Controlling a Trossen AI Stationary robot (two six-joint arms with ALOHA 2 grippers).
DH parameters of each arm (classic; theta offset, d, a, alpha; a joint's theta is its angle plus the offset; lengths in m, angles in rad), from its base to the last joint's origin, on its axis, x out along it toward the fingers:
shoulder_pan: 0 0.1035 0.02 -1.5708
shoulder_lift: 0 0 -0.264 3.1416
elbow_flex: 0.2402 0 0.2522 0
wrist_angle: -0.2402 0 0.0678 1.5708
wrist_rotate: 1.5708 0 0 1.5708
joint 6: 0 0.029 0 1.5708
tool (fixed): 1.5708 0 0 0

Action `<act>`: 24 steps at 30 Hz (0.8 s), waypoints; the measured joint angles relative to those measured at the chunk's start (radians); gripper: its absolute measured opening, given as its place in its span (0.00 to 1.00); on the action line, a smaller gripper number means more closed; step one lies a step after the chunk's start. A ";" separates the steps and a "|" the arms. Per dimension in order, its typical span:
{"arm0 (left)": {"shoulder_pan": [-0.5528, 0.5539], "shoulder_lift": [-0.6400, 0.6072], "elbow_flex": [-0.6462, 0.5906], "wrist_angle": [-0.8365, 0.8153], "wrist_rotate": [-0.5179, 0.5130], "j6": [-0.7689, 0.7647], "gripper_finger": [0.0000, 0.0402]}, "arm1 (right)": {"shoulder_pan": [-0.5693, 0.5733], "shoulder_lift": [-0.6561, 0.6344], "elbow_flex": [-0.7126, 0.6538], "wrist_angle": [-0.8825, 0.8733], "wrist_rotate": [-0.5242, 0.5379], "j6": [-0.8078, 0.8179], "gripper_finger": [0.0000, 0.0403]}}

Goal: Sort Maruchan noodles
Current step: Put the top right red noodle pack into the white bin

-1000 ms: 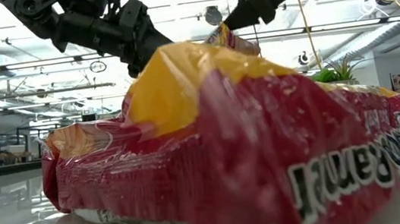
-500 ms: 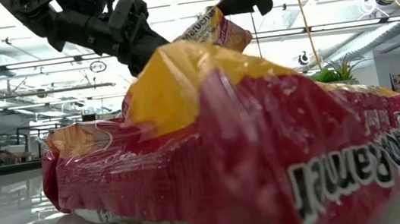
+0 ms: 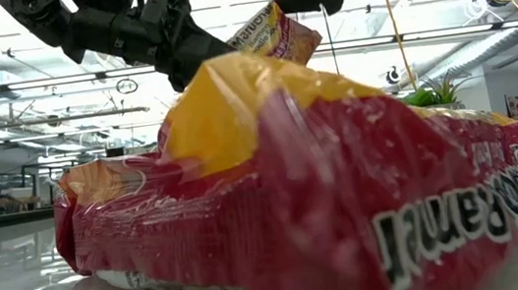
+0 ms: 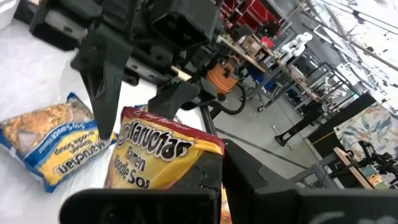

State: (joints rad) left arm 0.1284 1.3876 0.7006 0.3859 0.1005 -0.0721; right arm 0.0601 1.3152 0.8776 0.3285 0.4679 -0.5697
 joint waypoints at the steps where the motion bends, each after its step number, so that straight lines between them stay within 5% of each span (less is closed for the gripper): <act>1: 0.000 0.000 0.000 0.000 0.000 0.005 0.50 | 0.000 -0.001 0.000 0.003 0.000 0.000 0.00; 11: 0.022 0.000 0.000 0.001 0.000 0.010 0.21 | -0.001 -0.001 0.000 -0.004 0.002 0.001 0.00; 24: 0.031 -0.025 0.002 -0.075 0.080 -0.039 0.19 | 0.021 -0.031 -0.001 -0.017 0.086 -0.071 0.07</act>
State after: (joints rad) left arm 0.1596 1.3628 0.7029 0.3108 0.1803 -0.1108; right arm 0.0811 1.2838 0.8768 0.3116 0.5542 -0.6406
